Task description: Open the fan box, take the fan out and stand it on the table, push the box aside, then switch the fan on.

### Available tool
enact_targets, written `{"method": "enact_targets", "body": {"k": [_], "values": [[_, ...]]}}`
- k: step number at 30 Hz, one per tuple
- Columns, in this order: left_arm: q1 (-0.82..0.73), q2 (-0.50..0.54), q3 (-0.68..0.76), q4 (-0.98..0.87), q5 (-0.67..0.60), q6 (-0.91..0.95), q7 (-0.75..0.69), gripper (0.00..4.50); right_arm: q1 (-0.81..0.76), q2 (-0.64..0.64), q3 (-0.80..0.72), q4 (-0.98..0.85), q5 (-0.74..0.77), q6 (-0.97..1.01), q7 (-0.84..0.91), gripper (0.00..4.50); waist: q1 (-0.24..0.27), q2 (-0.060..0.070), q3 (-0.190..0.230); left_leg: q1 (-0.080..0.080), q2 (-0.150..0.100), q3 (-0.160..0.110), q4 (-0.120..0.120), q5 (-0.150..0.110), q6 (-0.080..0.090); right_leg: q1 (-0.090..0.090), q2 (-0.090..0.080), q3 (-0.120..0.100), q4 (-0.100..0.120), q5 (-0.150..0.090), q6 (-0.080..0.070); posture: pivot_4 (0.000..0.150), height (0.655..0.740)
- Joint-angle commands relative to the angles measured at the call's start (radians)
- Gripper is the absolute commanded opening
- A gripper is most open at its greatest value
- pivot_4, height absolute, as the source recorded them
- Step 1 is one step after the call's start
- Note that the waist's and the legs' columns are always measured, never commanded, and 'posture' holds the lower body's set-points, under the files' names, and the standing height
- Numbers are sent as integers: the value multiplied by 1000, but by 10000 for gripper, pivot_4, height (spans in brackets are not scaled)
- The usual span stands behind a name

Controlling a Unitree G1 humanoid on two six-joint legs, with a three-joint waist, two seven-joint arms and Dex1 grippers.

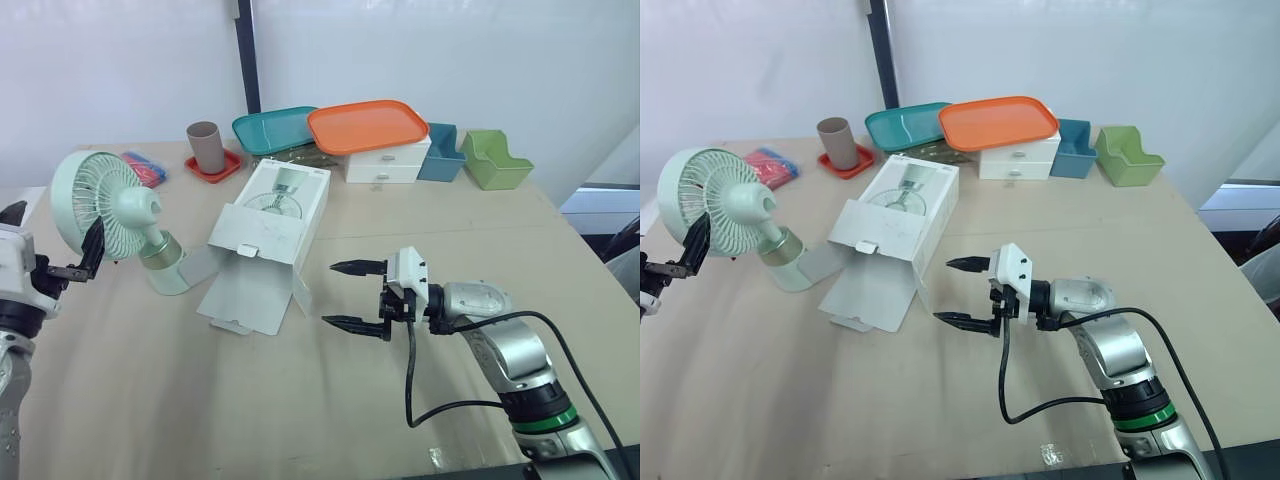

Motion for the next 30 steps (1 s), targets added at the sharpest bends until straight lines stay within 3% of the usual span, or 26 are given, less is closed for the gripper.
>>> {"method": "enact_targets", "body": {"k": [1, 6, 13, 18, 24, 30], "values": [[-2, 22, -4, -81, 116, -92, -13, 44451, -12, 0, -5, -25, 8, -8, 8, 45000, 0, 0, 0, 0, 0, 0, 0, 0, 0, 0, 0, 0, 0, 0, 0, 1500, 7400], [-25, 34, -82, -116, 156, -142, -75, 44451, -22, 0, -4, -23, 6, 0, 9, 45000, 0, 0, 0, 0, 0, 0, 0, 0, 0, 0, 0, 0, 0, 0, 0, 1500, 7400], [1, -47, -202, -134, -28, -10, -143, 44451, 0, 26, 17, -96, -19, 48, -74, 45000, -1, 0, 0, 0, 1, 0, 0, -1, 2, 0, 1, 0, 0, 0, 0, 1500, 7400], [136, -1, -278, -104, -187, 105, -340, 44451, 4, 73, 45, -185, -54, 175, -227, 45000, -6, 1, 0, 0, 1, 1, 0, -1, 2, 0, 2, 1, 0, 0, 0, 1500, 7400], [222, 77, -305, -12, -158, 48, -529, 44451, 11, 148, 89, -247, -115, 293, -395, 45000, -9, 1, 1, 1, 2, 0, 0, -1, 2, 0, 3, 0, 0, -1, 0, 1500, 7400], [165, 105, -329, 88, -116, -20, -610, 44451, -8, 260, 118, -300, -165, 431, -575, 45000, -10, 1, 1, 0, 2, 0, 0, -1, 2, 0, 4, 0, 0, -1, -1, 1500, 7400]]}}
